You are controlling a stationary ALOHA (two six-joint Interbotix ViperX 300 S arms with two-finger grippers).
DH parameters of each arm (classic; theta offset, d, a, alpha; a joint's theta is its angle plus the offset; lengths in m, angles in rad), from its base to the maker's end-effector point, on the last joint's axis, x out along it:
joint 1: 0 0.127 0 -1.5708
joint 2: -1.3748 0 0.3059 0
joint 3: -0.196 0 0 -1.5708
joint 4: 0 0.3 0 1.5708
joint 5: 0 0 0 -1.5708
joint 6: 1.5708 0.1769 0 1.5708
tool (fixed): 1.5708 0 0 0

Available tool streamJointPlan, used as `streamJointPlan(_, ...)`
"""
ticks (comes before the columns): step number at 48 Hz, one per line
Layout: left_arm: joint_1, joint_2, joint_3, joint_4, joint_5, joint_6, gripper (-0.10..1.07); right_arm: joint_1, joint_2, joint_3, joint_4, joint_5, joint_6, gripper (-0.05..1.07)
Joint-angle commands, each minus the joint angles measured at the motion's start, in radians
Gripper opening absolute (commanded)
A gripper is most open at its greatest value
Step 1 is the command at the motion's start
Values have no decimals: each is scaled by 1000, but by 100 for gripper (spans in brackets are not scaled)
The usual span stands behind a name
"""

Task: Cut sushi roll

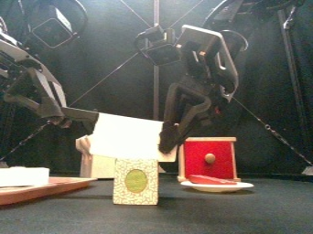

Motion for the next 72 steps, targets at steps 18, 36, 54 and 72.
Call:
streamJointPlan(18, -26, 21, 9, 5, 9, 3, 44, 0, -5, 15, 23, 6, 0, 27)
streamJointPlan(36, -18, 40, 3, 3, 11, 0, 44, -2, 11, 15, 23, -2, 2, 27)
streamJointPlan(54, 6, 71, -8, -26, 9, 0, 43, -5, 28, 14, 25, -5, 2, 27)
streamJointPlan(72, 11, 126, -32, -31, 11, 2, 44, -9, 41, 14, 32, -25, 2, 27)
